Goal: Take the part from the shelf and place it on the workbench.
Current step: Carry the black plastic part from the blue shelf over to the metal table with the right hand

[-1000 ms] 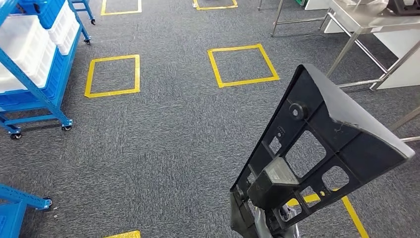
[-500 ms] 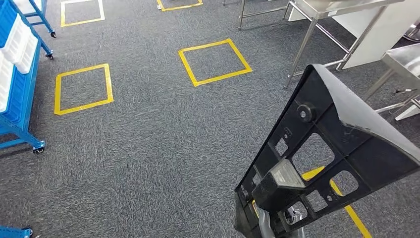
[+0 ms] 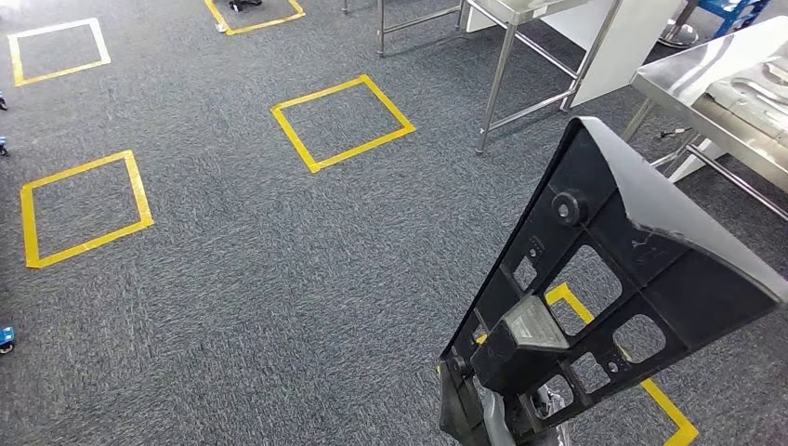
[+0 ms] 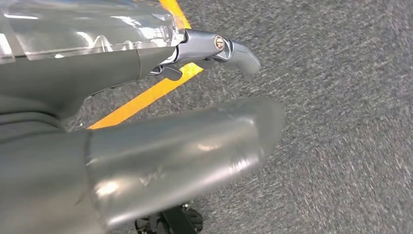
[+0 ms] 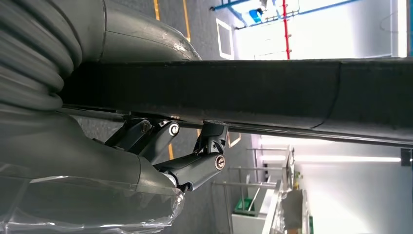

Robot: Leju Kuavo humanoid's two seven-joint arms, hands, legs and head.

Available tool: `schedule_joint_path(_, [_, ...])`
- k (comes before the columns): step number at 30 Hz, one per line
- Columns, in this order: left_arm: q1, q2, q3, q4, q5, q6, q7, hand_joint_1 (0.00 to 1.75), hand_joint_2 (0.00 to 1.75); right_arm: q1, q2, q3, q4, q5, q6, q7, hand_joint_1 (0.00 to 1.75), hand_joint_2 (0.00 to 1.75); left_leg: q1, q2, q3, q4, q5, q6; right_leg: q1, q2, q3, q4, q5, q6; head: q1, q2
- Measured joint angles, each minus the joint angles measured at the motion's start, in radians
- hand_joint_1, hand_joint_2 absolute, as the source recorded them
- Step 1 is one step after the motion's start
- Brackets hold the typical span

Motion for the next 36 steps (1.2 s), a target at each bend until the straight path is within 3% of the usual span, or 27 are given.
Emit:
schedule_joint_path(1, [-0.001, 0.0, 0.0, 0.0, 0.0, 0.0, 0.0, 0.0, 0.0, 0.0, 0.0, 0.0, -0.001, 0.0, -0.001, 0.0, 1.75, 1.75, 0.001, 0.013, 0.002, -0.004, 0.002, 0.006, 0.001, -0.028, -0.013, 0.027, -0.017, 0.005, 0.004, 0.0])
schedule_joint_path(3, [0.002, -0.001, -0.001, 0.0, -0.001, 0.0, -0.001, 0.0, 0.0, -0.001, 0.0, 0.0, -0.002, 0.002, -0.002, 0.0, 1.75, 1.75, -0.001, 0.04, 0.004, -0.008, 0.001, 0.014, 0.0, -0.085, -0.066, 0.132, -0.073, 0.013, 0.012, 0.0])
schedule_joint_path(5, [0.005, -0.001, -0.001, 0.0, -0.002, 0.0, -0.001, 0.0, 0.0, 0.0, 0.0, 0.0, -0.002, 0.003, -0.004, 0.0, 1.75, 1.75, -0.004, 0.068, 0.005, -0.008, -0.002, 0.016, -0.003, -0.098, -0.123, 0.237, -0.109, 0.018, 0.013, 0.0])
schedule_joint_path(6, [0.005, 0.0, -0.001, 0.0, -0.003, 0.0, -0.001, 0.0, 0.0, 0.001, 0.0, 0.0, -0.002, 0.003, -0.005, 0.001, 1.75, 1.75, -0.005, 0.082, 0.007, -0.008, -0.005, 0.016, -0.004, -0.1, -0.132, 0.249, -0.102, 0.018, 0.013, 0.0])
schedule_joint_path(7, [0.004, 0.0, -0.001, 0.0, -0.003, 0.0, -0.001, 0.0, 0.0, 0.002, 0.0, -0.001, -0.001, 0.003, -0.006, 0.001, 1.75, 1.75, -0.005, 0.094, 0.01, -0.008, -0.007, 0.016, -0.004, -0.103, -0.121, 0.224, -0.076, 0.016, 0.013, 0.0])
schedule_joint_path(8, [0.003, 0.0, -0.001, 0.0, -0.003, 0.0, -0.001, 0.0, 0.0, 0.002, 0.0, -0.001, -0.002, 0.003, -0.006, 0.001, 1.75, 1.75, -0.006, 0.105, 0.015, -0.008, -0.011, 0.015, -0.001, -0.111, -0.091, 0.165, -0.039, 0.011, 0.013, 0.0])
schedule_joint_path(10, [0.002, -0.001, -0.002, 0.0, -0.003, 0.0, -0.002, 0.0, 0.0, 0.001, 0.0, -0.001, -0.004, 0.003, -0.006, 0.001, 1.75, 1.75, -0.008, 0.125, 0.025, -0.01, -0.018, 0.011, 0.011, -0.154, -0.025, 0.037, 0.011, -0.005, 0.013, 0.0])
schedule_joint_path(12, [0.001, -0.002, -0.002, 0.0, -0.003, 0.0, -0.002, 0.0, 0.0, 0.001, 0.001, -0.001, -0.009, 0.004, -0.007, 0.001, 1.75, 1.75, -0.011, 0.143, 0.032, -0.013, -0.023, 0.003, 0.023, -0.176, 0.0, -0.017, 0.017, -0.018, 0.013, 0.0])
schedule_joint_path(14, [-0.003, -0.004, -0.003, 0.0, -0.004, 0.0, -0.003, 0.0, 0.0, 0.006, 0.001, -0.001, -0.012, 0.006, -0.008, 0.002, 1.75, 1.75, -0.012, 0.158, 0.042, -0.019, -0.027, -0.007, 0.021, -0.153, 0.004, -0.027, 0.02, -0.027, 0.013, 0.0])
schedule_joint_path(16, [-0.007, -0.004, -0.004, 0.0, -0.004, 0.0, -0.006, 0.0, 0.0, 0.009, 0.003, -0.002, -0.016, 0.007, -0.009, 0.002, 1.75, 1.75, -0.012, 0.126, 0.041, 0.004, -0.046, -0.016, 0.013, -0.132, 0.018, -0.047, 0.027, -0.035, 0.011, 0.0])
schedule_joint_path(18, [-0.006, -0.004, -0.004, 0.0, -0.005, 0.0, -0.007, 0.0, 0.0, 0.008, 0.005, -0.002, -0.018, 0.008, -0.009, 0.002, 1.75, 1.75, -0.01, 0.073, -0.003, 0.102, -0.097, -0.022, 0.008, -0.111, 0.027, -0.057, 0.031, -0.04, 0.007, 0.0])
schedule_joint_path(20, [-0.001, -0.003, -0.004, 0.0, -0.005, 0.001, -0.008, 0.0, 0.0, 0.008, 0.005, -0.002, -0.017, 0.008, -0.009, 0.003, 1.75, 1.75, -0.008, 0.057, -0.068, 0.221, -0.139, -0.027, 0.008, -0.086, 0.029, -0.055, 0.029, -0.044, 0.004, 0.0])
schedule_joint_path(21, [0.0, -0.003, -0.004, 0.0, -0.005, 0.001, -0.008, 0.0, 0.0, 0.009, 0.005, -0.003, -0.017, 0.008, -0.009, 0.003, 1.75, 1.75, -0.007, 0.055, -0.086, 0.245, -0.134, -0.03, 0.008, -0.071, 0.03, -0.053, 0.027, -0.043, 0.004, 0.0])
schedule_joint_path(22, [0.001, -0.003, -0.004, 0.0, -0.005, 0.001, -0.008, 0.0, 0.0, 0.01, 0.005, -0.003, -0.017, 0.008, -0.009, 0.003, 1.75, 1.75, -0.005, 0.053, -0.086, 0.23, -0.109, -0.032, 0.006, -0.057, 0.031, -0.049, 0.025, -0.041, 0.004, 0.0])
schedule_joint_path(23, [0.001, -0.002, -0.004, 0.0, -0.005, 0.001, -0.008, 0.0, 0.0, 0.01, 0.005, -0.003, -0.017, 0.008, -0.008, 0.003, 1.75, 1.75, -0.003, 0.048, -0.07, 0.181, -0.069, -0.035, 0.004, -0.042, 0.032, -0.043, 0.021, -0.038, 0.004, 0.0])
schedule_joint_path(25, [0.001, -0.002, -0.004, 0.0, -0.004, 0.001, -0.008, 0.0, 0.0, 0.01, 0.006, -0.004, -0.017, 0.008, -0.007, 0.003, 1.75, 1.75, 0.003, 0.013, -0.022, 0.062, -0.013, -0.036, 0.001, -0.016, 0.028, -0.024, 0.009, -0.026, 0.003, 0.0])
schedule_joint_path(27, [0.001, -0.002, -0.004, 0.0, -0.004, 0.001, -0.009, 0.0, 0.0, 0.01, 0.006, -0.006, -0.018, 0.008, -0.005, 0.003, 1.75, 1.75, 0.003, -0.013, -0.002, 0.011, -0.007, -0.027, -0.001, 0.006, 0.019, -0.011, 0.003, -0.014, 0.002, 0.0])
schedule_joint_path(29, [-0.002, -0.003, -0.005, 0.0, -0.004, 0.001, -0.009, 0.0, 0.0, 0.011, 0.007, -0.007, -0.018, 0.008, -0.002, 0.003, 1.75, 1.75, 0.001, -0.001, 0.0, 0.007, -0.007, -0.012, -0.003, 0.024, 0.012, -0.011, 0.006, -0.004, 0.002, 0.0])
schedule_joint_path(30, [-0.005, -0.003, -0.006, 0.0, -0.003, 0.001, -0.009, 0.0, 0.0, 0.013, 0.007, -0.007, -0.018, 0.008, -0.002, 0.003, 1.75, 1.75, 0.002, 0.009, 0.001, 0.005, -0.005, -0.006, -0.002, 0.017, 0.009, -0.008, 0.004, 0.001, 0.002, 0.0])
schedule_joint_path(32, [-0.007, -0.005, -0.007, 0.0, -0.003, 0.001, -0.01, 0.0, 0.0, 0.011, 0.007, -0.008, -0.018, 0.008, 0.0, 0.003, 1.75, 1.75, 0.005, 0.031, 0.003, -0.002, -0.002, 0.006, -0.001, -0.034, -0.016, 0.042, -0.026, 0.01, 0.011, 0.0])
schedule_joint_path(34, [-0.004, -0.005, -0.008, 0.0, -0.003, 0.001, -0.01, 0.0, 0.0, 0.009, 0.007, -0.009, -0.018, 0.008, 0.001, 0.003, 1.75, 1.75, 0.002, 0.056, 0.004, -0.004, -0.003, 0.013, -0.003, -0.086, -0.078, 0.16, -0.084, 0.02, 0.019, 0.0])
schedule_joint_path(35, [-0.002, -0.005, -0.008, 0.0, -0.003, 0.001, -0.011, 0.0, 0.0, 0.009, 0.007, -0.009, -0.018, 0.008, 0.001, 0.003, 1.75, 1.75, 0.001, 0.069, 0.004, -0.004, -0.004, 0.014, -0.006, -0.095, -0.11, 0.219, -0.105, 0.023, 0.02, 0.0])
schedule_joint_path(36, [-0.002, -0.005, -0.008, 0.0, -0.003, 0.001, -0.011, 0.0, 0.0, 0.01, 0.007, -0.009, -0.018, 0.008, 0.001, 0.003, 1.75, 1.75, 0.0, 0.082, 0.005, -0.004, -0.006, 0.015, -0.008, -0.098, -0.13, 0.252, -0.108, 0.024, 0.02, 0.0])
